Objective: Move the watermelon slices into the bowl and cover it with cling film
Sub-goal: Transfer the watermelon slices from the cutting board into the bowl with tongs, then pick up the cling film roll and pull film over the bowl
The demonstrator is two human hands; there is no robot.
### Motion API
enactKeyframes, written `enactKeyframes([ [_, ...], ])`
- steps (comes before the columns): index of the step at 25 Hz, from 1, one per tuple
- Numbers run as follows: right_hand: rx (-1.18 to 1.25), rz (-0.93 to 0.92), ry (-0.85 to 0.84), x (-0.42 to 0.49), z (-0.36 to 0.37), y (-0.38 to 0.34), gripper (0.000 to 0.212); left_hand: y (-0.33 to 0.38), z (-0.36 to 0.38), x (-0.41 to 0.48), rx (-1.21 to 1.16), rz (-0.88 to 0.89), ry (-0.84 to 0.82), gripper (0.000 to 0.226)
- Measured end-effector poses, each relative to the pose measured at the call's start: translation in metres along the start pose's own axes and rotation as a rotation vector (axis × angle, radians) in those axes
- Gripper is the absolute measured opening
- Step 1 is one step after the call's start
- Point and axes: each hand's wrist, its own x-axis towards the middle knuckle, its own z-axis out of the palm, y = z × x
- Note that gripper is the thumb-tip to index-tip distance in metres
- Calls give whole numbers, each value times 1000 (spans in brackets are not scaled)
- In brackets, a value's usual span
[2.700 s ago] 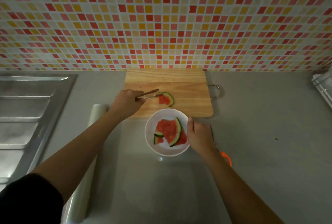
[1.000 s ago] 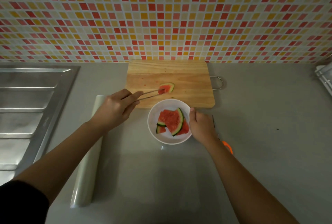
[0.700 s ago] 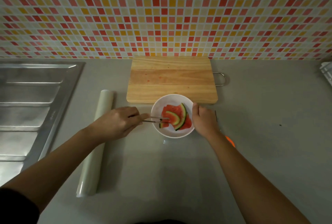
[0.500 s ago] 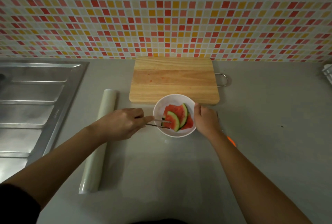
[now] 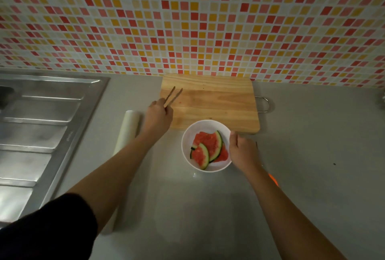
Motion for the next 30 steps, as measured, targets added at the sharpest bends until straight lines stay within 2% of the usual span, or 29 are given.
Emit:
enactKeyframes([
  [3,-57,-4,34,1,1,1,56,14,27,12,-14,-134,-21,27],
  [7,-50,15,43,1,2,1,53,23,38,24,-85,-218,38,21],
  [11,-41,40,38,0,2,0,51,20,45,32,76,-210,20,26],
  [18,-44,49,42,-1,2,0,52,11,54,34,69,-233,4,33],
  [22,-30,62,23,-1,2,0,52,13,46,30,88,-214,21,43],
  [25,-17,61,-2,-1,0,0,54,22,34,4,-177,-79,144,35],
  [28,-8,70,-6,-3,-3,-4,53,23,35,-46,-241,85,3,31],
  [30,-3,80,-9,-8,-4,-6,53,21,37,-73,-221,37,-95,36],
])
